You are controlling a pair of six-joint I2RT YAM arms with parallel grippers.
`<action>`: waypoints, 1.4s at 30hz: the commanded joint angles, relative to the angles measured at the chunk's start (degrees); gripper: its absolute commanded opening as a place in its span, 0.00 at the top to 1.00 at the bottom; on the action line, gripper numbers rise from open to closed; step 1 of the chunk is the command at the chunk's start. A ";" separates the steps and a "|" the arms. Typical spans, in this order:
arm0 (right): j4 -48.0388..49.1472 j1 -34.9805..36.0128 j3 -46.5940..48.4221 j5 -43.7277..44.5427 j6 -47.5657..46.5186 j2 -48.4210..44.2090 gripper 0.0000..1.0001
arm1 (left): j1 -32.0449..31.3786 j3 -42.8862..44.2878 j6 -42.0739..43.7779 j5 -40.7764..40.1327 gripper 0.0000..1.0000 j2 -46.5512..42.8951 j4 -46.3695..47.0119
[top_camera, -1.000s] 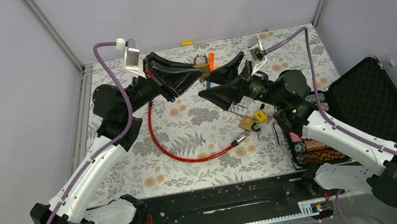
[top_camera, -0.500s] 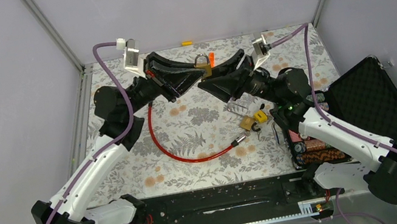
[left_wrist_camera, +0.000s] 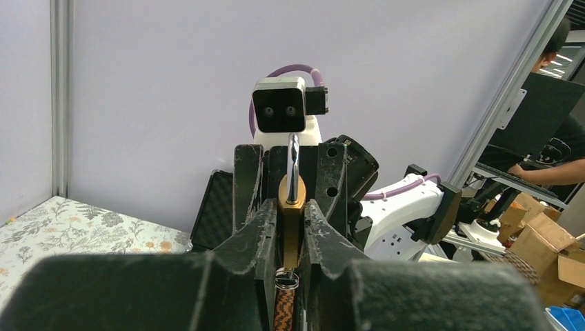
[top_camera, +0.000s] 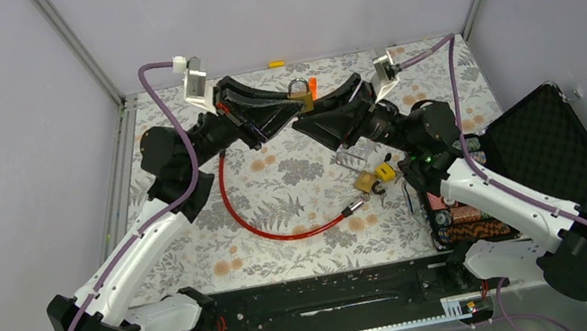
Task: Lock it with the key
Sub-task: Lock the lock.
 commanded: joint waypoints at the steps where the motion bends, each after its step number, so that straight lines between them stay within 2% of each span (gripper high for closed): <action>1: 1.09 0.20 2.70 0.92 -1.54 -0.45 0.54 | -0.25 0.47 0.06 -0.55 1.00 -0.82 3.60; 5: 0.60 0.19 2.78 0.85 -1.71 -0.56 0.62 | -0.23 0.39 0.01 -0.65 1.00 -0.78 3.70; 7: 0.50 0.19 2.58 0.70 -1.74 -0.67 0.73 | -0.23 0.38 -0.01 -0.53 1.00 -0.71 3.86; 10: -0.29 0.19 2.21 0.89 -2.61 -1.01 0.98 | -0.17 0.47 -0.04 -0.65 1.00 -0.66 3.83; 11: -1.19 0.20 2.00 0.76 -3.25 -1.30 1.00 | -0.18 0.51 0.08 -0.71 1.00 -0.69 3.79; 14: -6.09 0.20 1.51 -0.47 -6.29 -2.03 1.00 | -0.15 0.88 0.64 -2.16 1.00 -1.09 2.91; 20: -20.74 0.19 0.02 -4.34 -14.52 -4.31 1.00 | 0.56 -0.67 -0.17 -11.45 1.00 -3.63 3.96; 25: -26.79 0.13 -0.20 -7.70 -17.01 -5.01 1.00 | 1.84 -4.09 -5.89 -16.07 1.00 -4.11 10.57; 30: -32.91 0.14 -0.61 -11.91 -19.06 -4.94 1.00 | 4.26 -8.54 -12.59 -17.84 1.00 -4.86 21.52; 36: -30.60 0.20 -3.93 -13.84 -16.02 -6.09 1.00 | 5.22 -12.09 -16.70 -21.12 1.00 -6.13 29.04; 42: -22.41 1.16 -5.97 -1.29 -6.25 -3.20 1.00 | 5.29 -15.22 -20.10 -27.26 1.00 -6.87 32.08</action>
